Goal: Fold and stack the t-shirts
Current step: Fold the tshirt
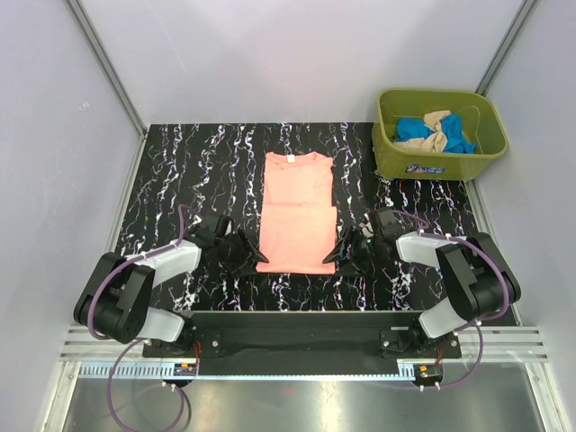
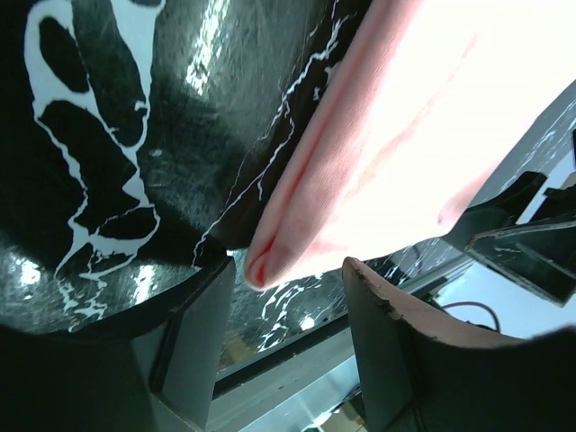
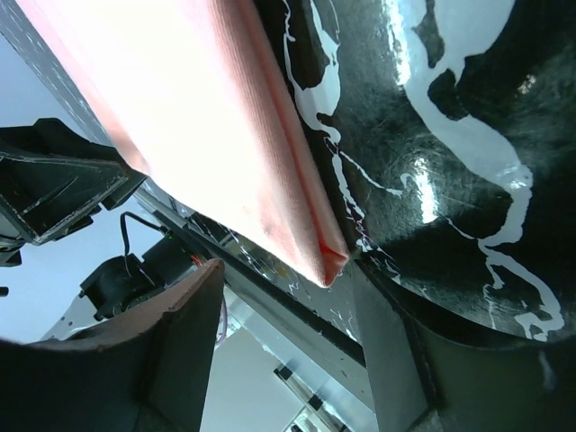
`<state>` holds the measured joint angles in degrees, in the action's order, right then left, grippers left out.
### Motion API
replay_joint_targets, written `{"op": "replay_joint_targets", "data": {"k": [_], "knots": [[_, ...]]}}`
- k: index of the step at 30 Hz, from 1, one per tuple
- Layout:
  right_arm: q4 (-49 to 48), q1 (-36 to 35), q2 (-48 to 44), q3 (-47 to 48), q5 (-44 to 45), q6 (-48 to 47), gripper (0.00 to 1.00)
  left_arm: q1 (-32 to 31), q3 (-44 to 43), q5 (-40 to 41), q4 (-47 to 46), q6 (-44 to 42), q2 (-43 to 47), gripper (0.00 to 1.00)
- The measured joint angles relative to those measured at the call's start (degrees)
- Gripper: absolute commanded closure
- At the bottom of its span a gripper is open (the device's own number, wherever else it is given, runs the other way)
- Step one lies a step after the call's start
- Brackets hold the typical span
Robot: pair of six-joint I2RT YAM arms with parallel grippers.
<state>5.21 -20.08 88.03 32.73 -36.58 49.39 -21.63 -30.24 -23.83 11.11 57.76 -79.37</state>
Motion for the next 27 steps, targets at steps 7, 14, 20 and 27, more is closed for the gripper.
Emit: {"op": "replay_joint_targets", "data": {"k": [7, 14, 20, 27], "knots": [[0.13, -0.46, 0.26, 0.13, 0.63, 1.03, 0.36, 0.79, -0.04, -1.44, -2.54, 1.25, -1.92, 0.45], [0.11, -0.61, 1.14, 0.37, 0.68, 2.08, 0.42, 1.27, -0.04, -2.62, -4.46, 1.79, -3.91, 0.61], [0.04, -0.81, 2.05, 0.42, 1.7, 3.04, 0.83, 1.75, 0.0, -2.67, -4.96, 0.85, -5.66, 0.95], [1.22, -1.51, 3.69, 1.62, 4.26, 1.11, 1.0, 1.79, 0.37, -3.82, -6.71, -0.66, -5.81, 1.0]]}}
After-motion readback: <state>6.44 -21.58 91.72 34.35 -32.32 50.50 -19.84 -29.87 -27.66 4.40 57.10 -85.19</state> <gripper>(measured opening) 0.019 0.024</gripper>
